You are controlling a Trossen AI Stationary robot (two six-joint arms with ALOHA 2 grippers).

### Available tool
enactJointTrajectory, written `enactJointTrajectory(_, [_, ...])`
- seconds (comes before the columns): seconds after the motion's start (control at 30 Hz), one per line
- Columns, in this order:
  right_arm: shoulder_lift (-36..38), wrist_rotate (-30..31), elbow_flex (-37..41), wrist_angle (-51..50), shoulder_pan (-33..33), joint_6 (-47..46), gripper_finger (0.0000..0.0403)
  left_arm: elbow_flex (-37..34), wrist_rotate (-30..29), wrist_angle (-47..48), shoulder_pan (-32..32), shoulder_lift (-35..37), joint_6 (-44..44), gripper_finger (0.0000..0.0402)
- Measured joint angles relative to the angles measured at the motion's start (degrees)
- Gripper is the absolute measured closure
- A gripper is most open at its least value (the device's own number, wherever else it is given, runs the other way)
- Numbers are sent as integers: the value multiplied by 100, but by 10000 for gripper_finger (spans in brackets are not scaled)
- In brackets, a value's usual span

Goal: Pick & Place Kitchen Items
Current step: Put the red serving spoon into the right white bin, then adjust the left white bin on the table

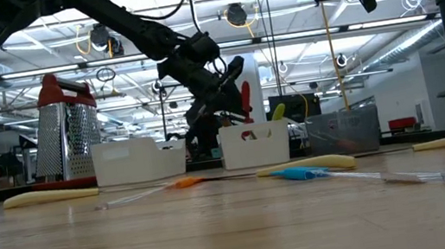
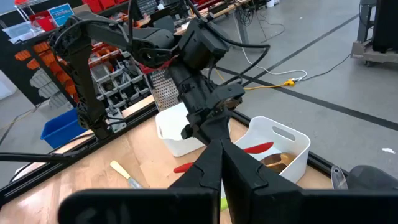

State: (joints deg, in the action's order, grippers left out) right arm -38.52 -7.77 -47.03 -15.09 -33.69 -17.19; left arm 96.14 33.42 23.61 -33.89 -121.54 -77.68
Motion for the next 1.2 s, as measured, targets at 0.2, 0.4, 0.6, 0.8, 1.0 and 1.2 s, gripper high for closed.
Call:
enactJointTrajectory(0.2, [0, 0, 0, 11, 0, 27, 403, 0, -367, 8, -87, -2, 15, 306])
enactJointTrajectory(0.4, [0, 0, 0, 11, 0, 50, 403, 0, -469, -10, -168, -2, 108, 238])
enactJointTrajectory(0.6, [0, 4, 0, 9, 0, 50, 403, -4, 255, -761, -213, 350, 482, 194])
enactJointTrajectory(0.8, [0, 6, 0, -22, 0, 50, 403, 9, -561, -133, -40, 1301, 2022, 184])
enactJointTrajectory(1.0, [-1, 8, 0, -64, -1, 50, 403, 9, -2191, 2478, 148, 2069, 3235, 183])
enactJointTrajectory(1.2, [0, 14, 0, -61, -2, 50, 403, 2, -3796, 4354, 496, 2538, 4694, 183])
